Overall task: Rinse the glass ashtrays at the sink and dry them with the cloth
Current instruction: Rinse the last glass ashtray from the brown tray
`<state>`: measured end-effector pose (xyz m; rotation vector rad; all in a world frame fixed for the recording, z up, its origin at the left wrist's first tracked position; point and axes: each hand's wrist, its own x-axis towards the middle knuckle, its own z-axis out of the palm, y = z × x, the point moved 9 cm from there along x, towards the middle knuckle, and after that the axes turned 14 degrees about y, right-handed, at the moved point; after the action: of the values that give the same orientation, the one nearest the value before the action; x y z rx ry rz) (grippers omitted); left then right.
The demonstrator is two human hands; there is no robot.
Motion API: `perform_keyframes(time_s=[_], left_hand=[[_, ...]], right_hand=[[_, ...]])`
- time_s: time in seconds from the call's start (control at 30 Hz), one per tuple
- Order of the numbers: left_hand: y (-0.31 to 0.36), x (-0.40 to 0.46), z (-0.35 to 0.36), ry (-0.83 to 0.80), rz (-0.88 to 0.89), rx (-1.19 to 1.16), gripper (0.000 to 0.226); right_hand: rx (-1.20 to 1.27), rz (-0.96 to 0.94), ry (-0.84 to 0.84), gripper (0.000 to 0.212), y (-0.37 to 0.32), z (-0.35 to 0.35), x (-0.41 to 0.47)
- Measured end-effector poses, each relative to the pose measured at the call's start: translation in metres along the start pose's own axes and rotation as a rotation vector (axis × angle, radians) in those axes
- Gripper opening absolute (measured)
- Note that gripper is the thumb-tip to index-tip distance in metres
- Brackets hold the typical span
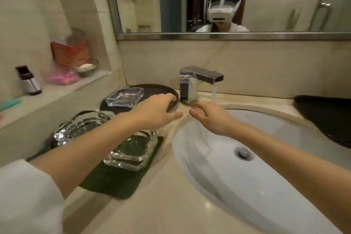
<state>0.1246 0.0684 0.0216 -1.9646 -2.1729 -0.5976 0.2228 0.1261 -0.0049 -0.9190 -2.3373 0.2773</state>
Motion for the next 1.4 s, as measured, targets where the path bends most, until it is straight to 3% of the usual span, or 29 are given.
perform_keyframes(time_s=[0.3, 0.5, 0.63, 0.73, 0.87, 0.97, 1.2, 1.33, 1.4], left_hand=[[-0.134, 0.040, -0.019, -0.038, -0.183, 0.058, 0.059], [-0.221, 0.057, -0.005, -0.127, -0.390, 0.023, 0.062], [-0.247, 0.062, 0.014, -0.195, -0.465, 0.016, 0.038], [-0.255, 0.070, 0.022, -0.166, -0.495, -0.021, 0.021], [-0.255, 0.075, 0.027, -0.123, -0.555, -0.116, 0.021], [-0.259, 0.072, 0.024, -0.068, -0.628, -0.260, 0.018], [-0.228, 0.060, 0.003, 0.018, -0.697, -0.547, 0.043], [-0.186, 0.047, -0.007, 0.000, -0.730, -0.723, 0.036], [-0.159, 0.041, -0.012, -0.017, -0.731, -0.820, 0.020]], right_hand=[[0.018, 0.008, -0.071, 0.049, -0.050, 0.075, 0.101], [0.099, 0.190, -0.096, 0.042, -0.056, 0.130, 0.153], [0.164, 0.337, -0.112, 0.036, -0.048, 0.160, 0.168], [0.167, 0.409, -0.080, 0.042, -0.042, 0.170, 0.172], [0.196, 0.460, -0.070, 0.027, -0.043, 0.181, 0.177], [0.202, 0.440, -0.043, 0.029, -0.045, 0.174, 0.175], [0.146, 0.324, 0.076, 0.036, -0.053, 0.109, 0.154], [0.143, 0.274, 0.154, 0.018, -0.054, 0.062, 0.130], [0.123, 0.251, 0.208, 0.026, -0.052, 0.038, 0.115]])
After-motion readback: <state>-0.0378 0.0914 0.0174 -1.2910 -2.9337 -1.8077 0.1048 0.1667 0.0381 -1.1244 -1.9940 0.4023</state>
